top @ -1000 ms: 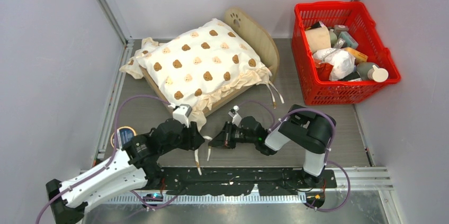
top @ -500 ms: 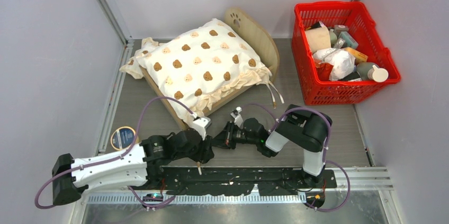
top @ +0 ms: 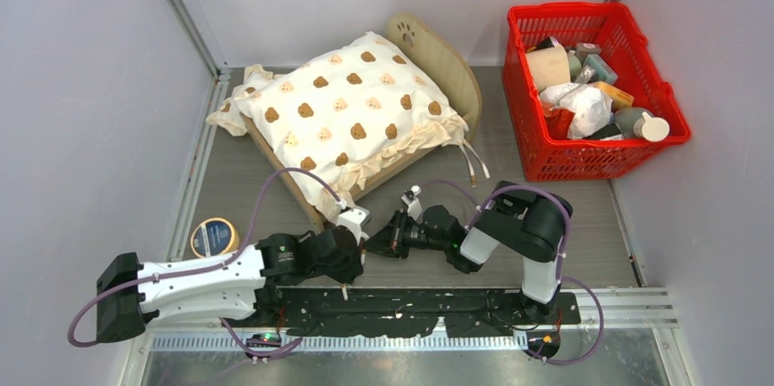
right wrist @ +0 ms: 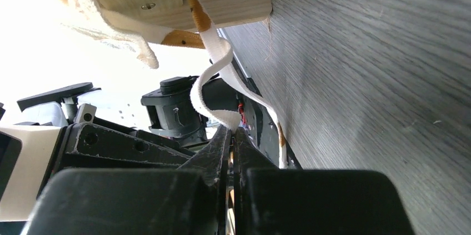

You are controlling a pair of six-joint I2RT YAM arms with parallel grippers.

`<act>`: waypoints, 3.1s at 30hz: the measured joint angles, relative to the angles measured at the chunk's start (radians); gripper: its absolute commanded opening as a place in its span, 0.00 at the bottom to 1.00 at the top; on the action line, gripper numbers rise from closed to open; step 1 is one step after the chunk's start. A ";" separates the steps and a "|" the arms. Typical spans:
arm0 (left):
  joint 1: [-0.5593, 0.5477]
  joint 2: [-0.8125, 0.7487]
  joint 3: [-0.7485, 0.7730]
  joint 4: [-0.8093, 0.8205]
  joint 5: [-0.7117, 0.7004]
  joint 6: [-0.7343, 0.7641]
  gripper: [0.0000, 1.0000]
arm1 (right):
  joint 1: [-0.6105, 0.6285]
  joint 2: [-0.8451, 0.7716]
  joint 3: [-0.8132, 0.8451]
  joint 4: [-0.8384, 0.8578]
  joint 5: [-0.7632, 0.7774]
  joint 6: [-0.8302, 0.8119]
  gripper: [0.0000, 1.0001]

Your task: Set up the pet bed

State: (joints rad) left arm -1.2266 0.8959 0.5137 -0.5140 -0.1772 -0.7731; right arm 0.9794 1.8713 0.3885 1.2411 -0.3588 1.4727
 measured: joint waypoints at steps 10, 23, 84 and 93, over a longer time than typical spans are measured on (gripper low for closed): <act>-0.002 -0.069 0.001 -0.018 -0.063 -0.021 0.00 | -0.002 0.000 -0.037 0.055 0.006 -0.027 0.43; 0.058 -0.105 0.056 -0.083 -0.073 -0.023 0.00 | -0.042 -0.238 -0.225 0.137 0.011 -0.616 0.53; 0.351 -0.068 0.408 -0.246 -0.128 0.162 0.49 | 0.119 0.045 0.175 -0.007 0.225 -1.232 0.05; 0.389 -0.102 0.385 -0.332 -0.208 0.125 0.47 | 0.103 0.045 0.210 -0.218 0.215 -1.219 0.05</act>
State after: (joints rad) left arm -0.8371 0.7940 0.8989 -0.8463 -0.3855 -0.6483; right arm 1.0828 1.9160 0.5987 1.0233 -0.1440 0.2539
